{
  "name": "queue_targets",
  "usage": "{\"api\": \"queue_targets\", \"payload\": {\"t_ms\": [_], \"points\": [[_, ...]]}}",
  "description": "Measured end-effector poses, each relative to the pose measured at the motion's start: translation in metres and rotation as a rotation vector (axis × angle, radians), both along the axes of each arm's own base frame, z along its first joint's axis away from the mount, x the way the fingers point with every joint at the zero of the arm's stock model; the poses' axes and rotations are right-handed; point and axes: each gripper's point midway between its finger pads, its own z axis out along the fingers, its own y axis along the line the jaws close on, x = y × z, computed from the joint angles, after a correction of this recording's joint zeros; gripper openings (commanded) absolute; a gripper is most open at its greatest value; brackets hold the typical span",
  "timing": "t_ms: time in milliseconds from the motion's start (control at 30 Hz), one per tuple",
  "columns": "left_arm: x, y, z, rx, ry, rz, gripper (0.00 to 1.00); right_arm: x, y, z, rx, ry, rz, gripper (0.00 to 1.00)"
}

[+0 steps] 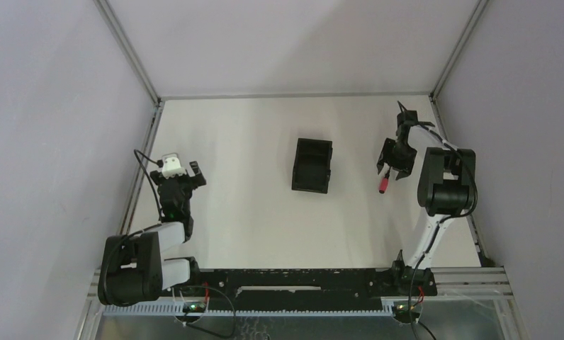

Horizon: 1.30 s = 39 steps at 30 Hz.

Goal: Put the screwdriver in the bin

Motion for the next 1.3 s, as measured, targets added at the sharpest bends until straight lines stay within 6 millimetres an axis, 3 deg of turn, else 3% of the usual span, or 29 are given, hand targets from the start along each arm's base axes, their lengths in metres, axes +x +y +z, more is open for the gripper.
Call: {"api": "queue_targets", "payload": {"t_ms": [100,233,267,400,500,567,700,767,867,933,1067,1300], "points": [[0.000,0.000,0.000,0.000,0.000,0.000,1.00,-0.003,-0.002,-0.018,-0.009,0.036,0.014,0.44],[0.000,0.000,0.000,0.000,0.000,0.000,1.00,-0.002,-0.001,-0.019,-0.017,0.036,0.039,0.06],[0.000,0.000,0.000,0.000,0.000,0.000,1.00,-0.002,0.000,-0.019,-0.018,0.035,0.048,0.00],[0.000,0.000,0.000,0.000,0.000,0.000,1.00,-0.003,0.000,-0.016,-0.022,0.040,0.076,0.00],[0.000,0.000,0.000,0.000,0.000,0.000,1.00,-0.003,-0.001,-0.002,-0.024,0.059,0.091,0.00],[0.000,0.000,0.000,0.000,0.000,0.000,1.00,0.004,-0.003,0.018,-0.032,0.047,0.095,0.00],[0.000,0.000,0.000,0.000,0.000,0.000,1.00,0.019,-0.004,0.080,-0.040,-0.035,0.097,0.00],[0.000,0.000,0.000,0.000,0.000,0.000,1.00,0.021,-0.002,0.110,-0.035,-0.077,0.099,0.00],[0.000,0.000,0.000,0.000,0.000,0.000,1.00,0.017,0.007,0.137,-0.029,-0.115,0.114,0.00],[0.000,0.000,0.000,0.000,0.000,0.000,1.00,0.011,0.021,0.144,-0.016,-0.114,0.143,0.00],[0.000,0.000,0.000,0.000,0.000,0.000,1.00,0.004,0.075,0.143,0.012,-0.098,0.265,0.00],[0.000,0.000,0.000,0.000,0.000,0.000,1.00,0.001,0.207,0.141,0.094,-0.138,0.583,0.00]]}}
